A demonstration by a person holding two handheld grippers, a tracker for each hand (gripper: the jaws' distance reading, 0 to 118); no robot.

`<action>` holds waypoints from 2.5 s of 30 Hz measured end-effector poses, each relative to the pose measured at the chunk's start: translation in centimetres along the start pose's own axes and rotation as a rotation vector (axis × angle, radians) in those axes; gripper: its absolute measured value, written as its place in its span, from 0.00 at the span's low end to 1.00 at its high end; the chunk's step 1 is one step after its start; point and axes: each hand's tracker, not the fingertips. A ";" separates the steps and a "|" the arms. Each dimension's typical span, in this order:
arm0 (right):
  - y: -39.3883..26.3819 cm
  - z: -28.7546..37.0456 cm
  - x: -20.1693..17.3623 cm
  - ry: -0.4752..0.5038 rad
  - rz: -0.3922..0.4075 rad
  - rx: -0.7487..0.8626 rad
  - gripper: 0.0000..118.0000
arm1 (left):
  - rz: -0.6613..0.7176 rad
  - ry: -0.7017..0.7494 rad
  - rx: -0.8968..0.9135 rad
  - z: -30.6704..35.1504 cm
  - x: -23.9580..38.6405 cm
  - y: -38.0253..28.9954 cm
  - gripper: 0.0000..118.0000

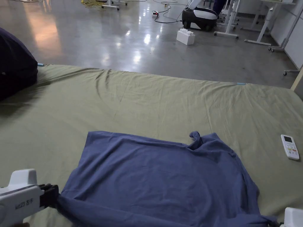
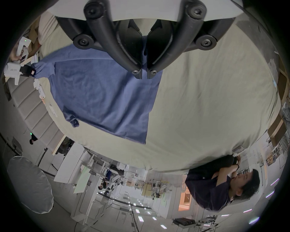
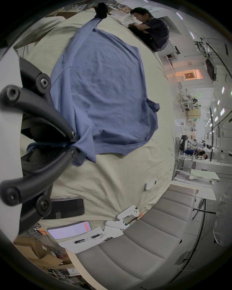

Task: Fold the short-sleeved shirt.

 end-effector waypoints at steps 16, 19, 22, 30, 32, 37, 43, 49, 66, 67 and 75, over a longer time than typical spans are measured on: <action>8.6 -11.8 1.0 0.032 -0.087 0.013 0.04 | -0.003 0.076 0.000 -10.5 1.0 8.0 0.04; 9.0 -13.8 0.9 0.028 -0.074 -0.015 0.10 | 0.004 0.086 -0.021 -12.0 1.0 7.9 0.04; 9.2 -15.2 0.4 0.024 -0.061 -0.044 0.17 | -0.003 0.096 -0.049 -13.4 1.2 7.4 0.04; 8.2 -14.1 0.5 -0.029 -0.049 0.004 0.51 | -0.062 0.066 -0.054 -13.5 2.4 6.0 0.41; 7.9 -12.5 0.1 -0.028 -0.046 0.081 0.56 | -0.079 0.039 -0.021 -12.6 2.9 5.9 0.45; 7.3 -7.3 -2.1 -0.011 0.005 0.294 0.56 | -0.169 0.017 0.107 -8.6 5.6 5.3 0.45; 5.7 -1.2 -5.9 0.010 -0.012 0.531 0.14 | -0.197 0.009 0.318 -3.0 8.6 3.0 0.23; 3.9 2.3 -8.5 -0.019 0.028 0.686 0.00 | -0.238 0.063 0.477 1.5 10.6 -0.2 0.03; 1.8 4.4 -8.2 -0.026 0.012 0.699 0.00 | -0.082 0.129 0.221 1.5 2.5 -1.7 0.07; 1.7 4.1 -8.1 -0.026 0.012 0.687 0.00 | -0.071 0.130 0.184 0.6 1.8 -1.7 0.17; 0.5 2.3 -7.8 -0.036 0.025 0.611 0.00 | 0.060 0.106 -0.125 -6.4 -0.7 -0.8 0.58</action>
